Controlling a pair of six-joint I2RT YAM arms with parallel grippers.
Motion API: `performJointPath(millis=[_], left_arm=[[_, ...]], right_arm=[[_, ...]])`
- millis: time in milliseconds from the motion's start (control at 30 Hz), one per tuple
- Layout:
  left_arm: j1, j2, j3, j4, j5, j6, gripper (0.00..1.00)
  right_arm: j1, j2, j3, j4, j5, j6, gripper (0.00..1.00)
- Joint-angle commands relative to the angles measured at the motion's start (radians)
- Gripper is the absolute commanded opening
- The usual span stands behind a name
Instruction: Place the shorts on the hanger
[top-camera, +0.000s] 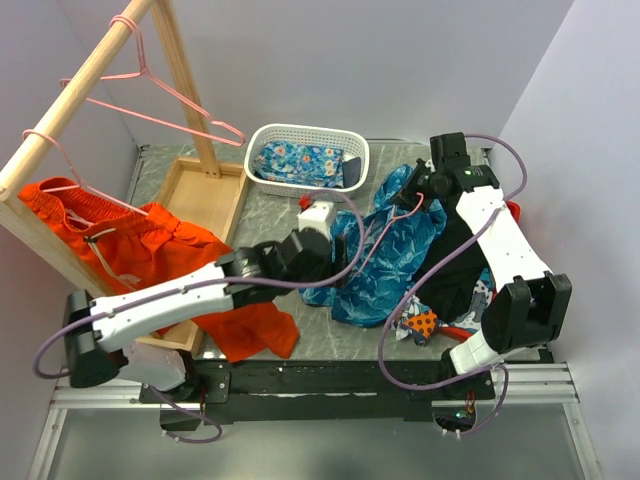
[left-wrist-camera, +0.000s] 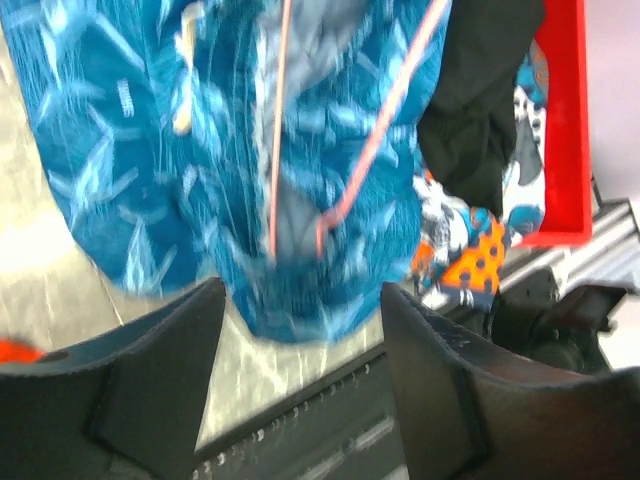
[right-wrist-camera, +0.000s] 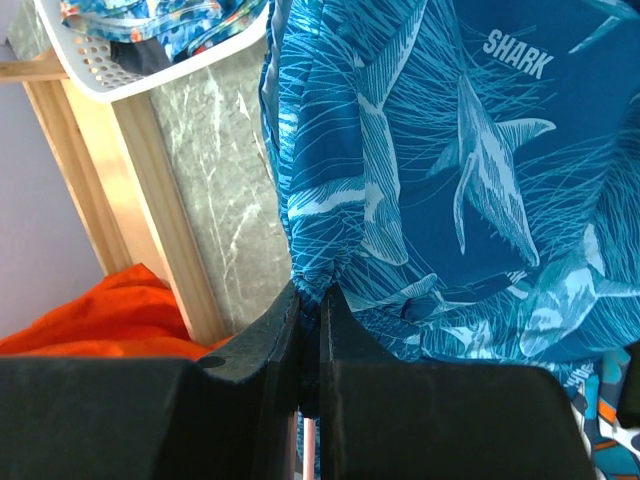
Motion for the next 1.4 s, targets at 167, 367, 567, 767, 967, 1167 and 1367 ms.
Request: performJointPath(millis=[167, 367, 567, 767, 967, 1167, 1367], left_arm=[[-0.119, -0.030, -0.125, -0.018, -0.055, -0.132, 0.51], [-0.121, 0.074, -0.115, 0.013, -0.092, -0.112, 0.53], [-0.119, 0.142, -0.102, 0.111, -0.106, -0.068, 0.56], [-0.116, 0.157, -0.070, 0.194, -0.196, 0.018, 0.49], [-0.086, 0.170, -0.075, 0.309, -0.150, 0.110, 0.43], [-0.053, 0.173, -0.076, 0.382, -0.104, 0.165, 0.42], [-0.026, 0.176, -0.084, 0.445, -0.040, 0.201, 0.44]], right_arm=[[-0.005, 0.007, 0.043, 0.023, -0.023, -0.001, 0.00], [-0.002, -0.009, 0.046, 0.014, -0.023, -0.006, 0.00], [-0.001, -0.015, 0.042, 0.012, -0.026, -0.009, 0.00], [0.017, -0.029, 0.037, 0.014, -0.017, -0.004, 0.00], [0.047, -0.045, 0.034, 0.014, -0.005, 0.000, 0.00], [0.077, -0.058, 0.040, 0.012, -0.005, 0.000, 0.00], [0.096, -0.068, 0.048, 0.018, -0.040, -0.012, 0.00]])
